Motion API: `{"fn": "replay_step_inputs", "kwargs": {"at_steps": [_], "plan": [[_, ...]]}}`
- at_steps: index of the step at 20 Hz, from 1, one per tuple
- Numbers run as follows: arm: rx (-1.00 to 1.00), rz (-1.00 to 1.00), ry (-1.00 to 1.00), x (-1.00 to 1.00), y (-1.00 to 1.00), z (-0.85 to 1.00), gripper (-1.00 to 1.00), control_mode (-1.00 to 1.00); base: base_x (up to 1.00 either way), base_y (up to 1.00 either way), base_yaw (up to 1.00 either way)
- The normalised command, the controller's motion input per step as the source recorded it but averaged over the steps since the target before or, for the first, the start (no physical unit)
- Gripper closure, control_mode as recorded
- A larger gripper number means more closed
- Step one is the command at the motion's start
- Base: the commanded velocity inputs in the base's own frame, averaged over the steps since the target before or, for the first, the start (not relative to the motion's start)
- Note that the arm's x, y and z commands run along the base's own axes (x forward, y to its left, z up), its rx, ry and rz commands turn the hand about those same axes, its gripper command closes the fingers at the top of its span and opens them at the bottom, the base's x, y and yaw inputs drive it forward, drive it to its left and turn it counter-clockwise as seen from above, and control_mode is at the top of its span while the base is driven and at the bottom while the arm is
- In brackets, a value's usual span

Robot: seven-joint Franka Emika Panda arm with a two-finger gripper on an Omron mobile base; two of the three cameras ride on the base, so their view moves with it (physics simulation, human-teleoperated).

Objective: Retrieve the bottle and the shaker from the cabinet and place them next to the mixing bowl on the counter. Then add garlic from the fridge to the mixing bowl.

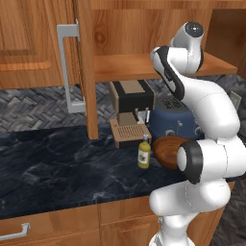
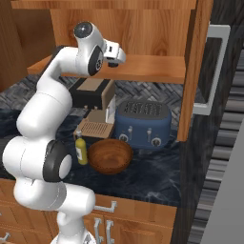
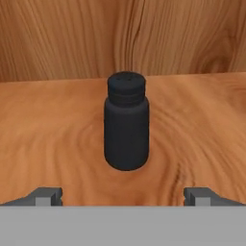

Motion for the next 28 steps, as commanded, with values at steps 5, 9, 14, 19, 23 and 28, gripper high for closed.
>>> {"fn": "replay_step_inputs", "kwargs": {"at_steps": [5, 9, 14, 19, 23, 28], "plan": [[0.0, 0.0, 0.03, 0.08, -0.1, -0.07, -1.0, -1.0, 0.0, 0.0, 0.0], [0.0, 0.0, 0.02, 0.17, -0.01, 0.0, -1.0, -1.0, 0.0, 0.0, 0.0], [0.0, 0.0, 0.01, 0.25, 0.0, 0.0, -1.0, -1.0, 0.0, 0.0, 0.0], [0.0, 0.0, 0.0, 0.26, 0.0, -0.04, -1.0, -1.0, 0.0, 0.0, 0.0], [0.0, 0.0, 0.0, 0.18, 0.0, -0.06, -1.0, -1.0, 0.0, 0.0, 0.0], [0.0, 0.0, 0.01, 0.19, 0.0, -0.13, -1.0, -1.0, 0.0, 0.0, 0.0]]}}
